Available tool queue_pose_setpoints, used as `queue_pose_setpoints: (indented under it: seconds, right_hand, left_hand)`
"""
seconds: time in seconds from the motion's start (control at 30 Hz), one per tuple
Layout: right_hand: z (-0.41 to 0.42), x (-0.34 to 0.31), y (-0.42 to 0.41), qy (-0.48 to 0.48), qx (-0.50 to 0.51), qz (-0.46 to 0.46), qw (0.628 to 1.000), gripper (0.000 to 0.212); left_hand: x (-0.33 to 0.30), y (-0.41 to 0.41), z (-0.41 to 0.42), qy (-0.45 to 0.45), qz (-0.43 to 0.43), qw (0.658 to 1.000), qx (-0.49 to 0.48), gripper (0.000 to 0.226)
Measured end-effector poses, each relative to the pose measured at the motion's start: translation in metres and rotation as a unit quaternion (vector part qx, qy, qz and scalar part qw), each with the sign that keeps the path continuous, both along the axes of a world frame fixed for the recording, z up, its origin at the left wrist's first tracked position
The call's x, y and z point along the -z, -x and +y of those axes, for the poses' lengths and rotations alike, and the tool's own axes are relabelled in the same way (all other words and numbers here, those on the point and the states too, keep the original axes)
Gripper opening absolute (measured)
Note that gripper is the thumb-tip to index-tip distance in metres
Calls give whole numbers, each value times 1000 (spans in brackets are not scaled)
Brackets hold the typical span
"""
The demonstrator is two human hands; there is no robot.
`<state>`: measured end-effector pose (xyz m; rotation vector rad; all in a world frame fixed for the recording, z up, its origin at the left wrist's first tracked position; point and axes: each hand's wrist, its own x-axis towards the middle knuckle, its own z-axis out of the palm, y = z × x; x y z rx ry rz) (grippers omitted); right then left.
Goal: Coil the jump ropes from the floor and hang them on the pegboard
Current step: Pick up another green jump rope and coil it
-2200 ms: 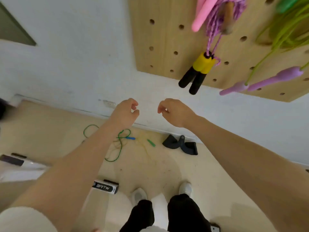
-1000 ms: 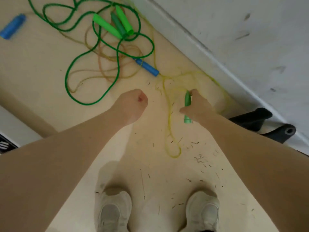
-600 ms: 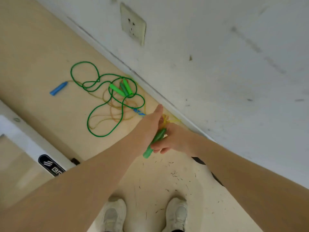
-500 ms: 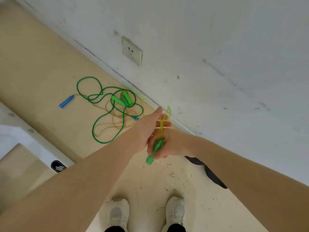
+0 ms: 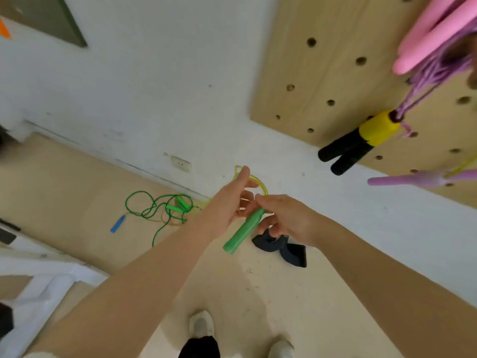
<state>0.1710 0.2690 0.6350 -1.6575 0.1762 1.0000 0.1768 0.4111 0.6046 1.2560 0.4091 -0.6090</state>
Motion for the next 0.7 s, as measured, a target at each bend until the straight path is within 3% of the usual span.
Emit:
queue_pose_setpoints:
  seconds: [0.07,0.2,0.37,0.43,0.5,0.57,0.7]
  right_hand:
    - [-10,-21,24,1,53,-3,999,31]
    - [-28,-54,65,125,36,-63,990,29]
    - [-59,-91,124,126,12,-119,985,45]
    - [-74,-104,150,133,24,-157,978,51]
    - [-94,-114,173,135,89,-196,967,48]
    - [-118,-118,199,142,169,-197,955,41]
    - [-158,-115,259,179,256,-189,931,29]
  left_hand:
    - [-24,22,-17,3,-23,996,81,44]
    - [-64,59,-45,-31,-27,964,263,44]
    - [-105,101,-64,-34,-39,932,359,32]
    - [-111,125,-72,-79,-58,917,386,45]
    - [-111,151,-77,-172,-72,906,380,45]
    - [-113,181,-74,-214,-86,917,325,23]
    - [-119,234,-64,-108,-156,978,87,29]
